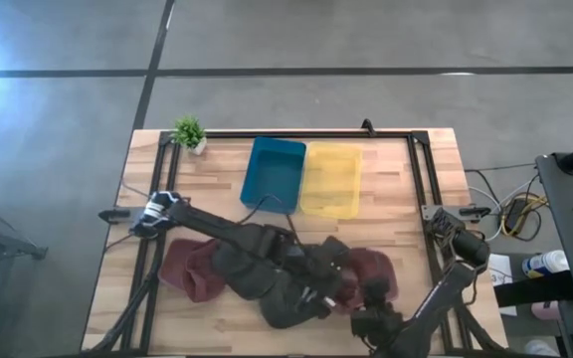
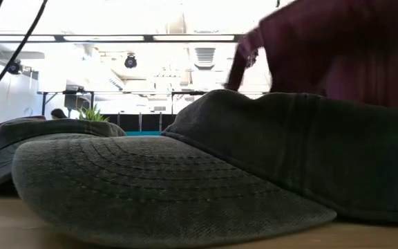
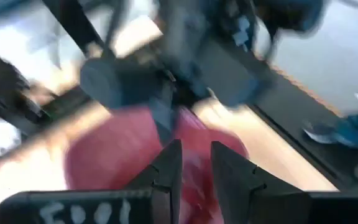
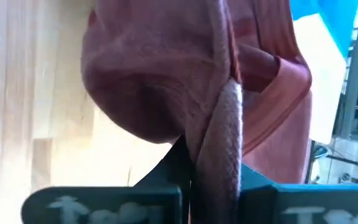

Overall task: Pick & Place hat
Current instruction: Put the right red cap into the yellow bin

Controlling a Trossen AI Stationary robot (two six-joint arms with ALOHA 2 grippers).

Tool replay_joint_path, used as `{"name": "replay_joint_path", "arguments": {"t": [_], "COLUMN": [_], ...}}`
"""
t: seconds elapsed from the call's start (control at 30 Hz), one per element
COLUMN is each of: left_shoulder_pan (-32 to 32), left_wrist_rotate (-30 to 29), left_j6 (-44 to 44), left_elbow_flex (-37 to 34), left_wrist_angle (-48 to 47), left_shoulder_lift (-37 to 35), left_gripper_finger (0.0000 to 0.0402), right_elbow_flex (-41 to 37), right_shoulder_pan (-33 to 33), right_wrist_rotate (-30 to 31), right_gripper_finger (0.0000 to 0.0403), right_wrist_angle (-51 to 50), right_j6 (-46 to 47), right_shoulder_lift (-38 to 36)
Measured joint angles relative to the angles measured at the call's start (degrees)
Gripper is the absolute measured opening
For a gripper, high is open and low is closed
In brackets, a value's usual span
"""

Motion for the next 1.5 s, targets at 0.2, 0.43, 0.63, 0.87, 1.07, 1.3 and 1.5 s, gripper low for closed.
{"name": "replay_joint_path", "arguments": {"t": [0.2, 0.43, 0.63, 0.87, 1.07, 1.3, 1.5], "left_shoulder_pan": [2.7, 3.9, 4.2, 4.9, 5.1, 3.8, -0.5], "left_wrist_rotate": [3.6, 5.0, 1.6, -6.7, -1.6, -3.1, -6.4], "left_j6": [-2.6, -3.2, -3.5, -8.3, -7.3, -14.6, -15.5], "left_elbow_flex": [-1.0, -8.1, -14.9, -16.7, -16.9, -16.9, -23.3], "left_wrist_angle": [-6.2, -6.6, -6.5, 0.3, 2.5, -10.7, -11.8], "left_shoulder_lift": [0.3, 1.7, 1.8, 1.2, 1.0, -4.6, -14.2], "left_gripper_finger": [0.0078, 0.0078, 0.0078, 0.0078, 0.0078, 0.0078, 0.0078], "right_elbow_flex": [-0.1, 0.6, 1.6, 1.5, 0.2, -3.0, -4.7], "right_shoulder_pan": [-1.0, -4.0, -5.0, -5.0, -5.0, -5.3, -5.4], "right_wrist_rotate": [6.1, 12.0, 14.2, 9.7, -1.2, -10.8, -13.1], "right_gripper_finger": [0.0013, 0.0013, 0.0013, 0.0013, 0.0013, 0.0013, 0.0013], "right_wrist_angle": [0.0, 0.0, 0.4, 5.7, 6.2, 5.7, 8.0], "right_j6": [0.2, -5.1, -5.4, -5.7, -7.0, -2.0, -1.5], "right_shoulder_lift": [-1.2, -1.8, -2.9, -2.2, -0.6, 0.3, 0.8]}}
